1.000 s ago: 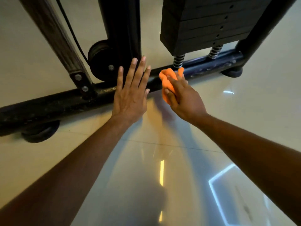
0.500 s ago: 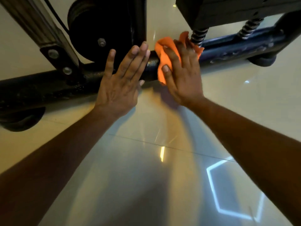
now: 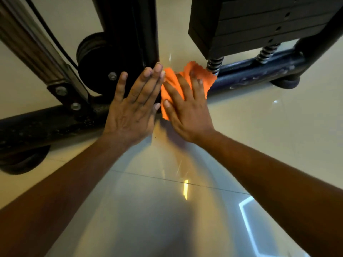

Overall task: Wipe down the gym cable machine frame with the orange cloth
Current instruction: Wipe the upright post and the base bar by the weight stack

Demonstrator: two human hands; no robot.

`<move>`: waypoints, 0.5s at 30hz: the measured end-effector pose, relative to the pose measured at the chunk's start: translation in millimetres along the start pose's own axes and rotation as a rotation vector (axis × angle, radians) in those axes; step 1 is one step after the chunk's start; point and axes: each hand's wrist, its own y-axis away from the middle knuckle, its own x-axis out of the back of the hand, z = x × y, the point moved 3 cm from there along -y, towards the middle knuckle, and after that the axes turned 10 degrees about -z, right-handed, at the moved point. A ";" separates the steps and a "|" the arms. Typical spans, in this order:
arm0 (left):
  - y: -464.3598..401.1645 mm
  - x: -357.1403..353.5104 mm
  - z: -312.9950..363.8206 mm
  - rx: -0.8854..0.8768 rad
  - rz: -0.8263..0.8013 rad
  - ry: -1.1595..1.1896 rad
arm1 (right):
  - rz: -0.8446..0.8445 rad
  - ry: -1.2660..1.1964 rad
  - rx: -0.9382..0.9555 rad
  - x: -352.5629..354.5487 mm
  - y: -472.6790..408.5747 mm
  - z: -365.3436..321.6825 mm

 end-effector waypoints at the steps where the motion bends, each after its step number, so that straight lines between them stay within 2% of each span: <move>1: -3.8 4.0 -1.3 -0.008 -0.011 0.008 | -0.034 0.021 0.053 -1.7 2.1 -0.5; 4: -5.7 10.5 -7.3 -0.053 -0.012 -0.011 | -0.120 0.114 0.202 14.8 1.2 34.5; 6: -3.3 11.5 -9.1 -0.073 0.000 -0.035 | -0.128 0.079 0.122 24.9 -2.2 51.0; 9: -2.7 14.7 -8.7 -0.084 0.004 -0.048 | -0.086 -0.032 -0.049 23.7 -4.1 22.4; 11: -3.5 16.9 -8.8 -0.092 -0.008 -0.046 | -0.094 -0.069 -0.030 23.1 -4.2 11.3; 15: -0.7 22.3 -5.4 -0.088 -0.051 -0.036 | -0.241 -0.058 0.063 47.9 1.9 35.2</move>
